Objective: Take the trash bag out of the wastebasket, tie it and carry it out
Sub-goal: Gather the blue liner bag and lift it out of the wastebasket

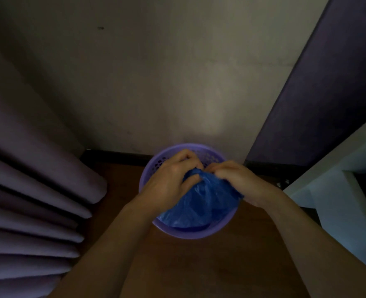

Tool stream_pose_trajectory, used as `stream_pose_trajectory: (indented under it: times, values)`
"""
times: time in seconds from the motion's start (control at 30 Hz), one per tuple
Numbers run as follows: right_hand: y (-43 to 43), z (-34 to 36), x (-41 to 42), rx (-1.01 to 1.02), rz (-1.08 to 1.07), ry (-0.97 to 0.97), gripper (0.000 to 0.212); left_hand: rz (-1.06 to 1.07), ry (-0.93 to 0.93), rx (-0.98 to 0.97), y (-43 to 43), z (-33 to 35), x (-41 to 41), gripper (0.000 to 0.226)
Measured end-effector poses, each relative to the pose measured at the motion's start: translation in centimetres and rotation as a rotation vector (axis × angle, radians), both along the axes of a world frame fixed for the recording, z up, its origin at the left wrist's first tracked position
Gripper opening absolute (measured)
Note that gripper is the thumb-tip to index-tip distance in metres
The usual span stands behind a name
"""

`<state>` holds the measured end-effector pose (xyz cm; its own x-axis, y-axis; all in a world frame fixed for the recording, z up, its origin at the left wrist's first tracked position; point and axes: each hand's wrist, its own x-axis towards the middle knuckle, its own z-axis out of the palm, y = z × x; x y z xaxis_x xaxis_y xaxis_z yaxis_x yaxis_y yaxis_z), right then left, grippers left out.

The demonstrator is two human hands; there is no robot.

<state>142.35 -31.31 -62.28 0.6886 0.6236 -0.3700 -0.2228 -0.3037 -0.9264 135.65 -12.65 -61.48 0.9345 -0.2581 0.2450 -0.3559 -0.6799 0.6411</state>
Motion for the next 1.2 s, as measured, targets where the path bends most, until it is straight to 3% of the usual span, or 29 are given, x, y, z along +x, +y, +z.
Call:
stream_pose_trajectory:
  times: [0.07,0.2,0.4,0.53,0.73,0.97,1.03,1.2]
  values:
    - [-0.3,0.7,-0.3,0.058,-0.023,0.006,0.027,0.022,0.117,-0.108,-0.1,0.0,-0.1,0.005]
    - [-0.4,1.2,-1.5,-0.258,0.146,-0.661,0.050,0.154,0.325,-0.274,-0.2,-0.1,0.0,0.014]
    - [-1.5,1.8,-1.8,-0.235,-0.010,-1.054,0.034,0.283,0.810,-0.919,-0.6,0.4,-0.3,0.015]
    - [-1.3,2.4,-2.8,-0.158,0.015,-1.201,0.014,0.332,0.901,-0.950,-0.7,0.3,-0.4,0.023]
    - [-0.6,1.9,-3.4,-0.399,0.055,-1.212,0.036,0.312,0.904,-0.938,-1.1,0.0,-0.5,0.027]
    - [-0.6,2.0,-3.0,-0.353,0.076,-1.120,0.008,0.309,0.873,-0.910,-0.8,-0.5,-0.5,0.022]
    - [-0.7,1.9,-2.8,-0.318,0.059,-1.021,0.015,0.299,0.797,-0.842,-0.8,-0.4,-0.5,0.019]
    - [-0.5,1.8,-2.6,-0.111,0.026,-0.565,0.038,0.280,0.644,-0.722,-1.4,-0.8,-0.2,0.046]
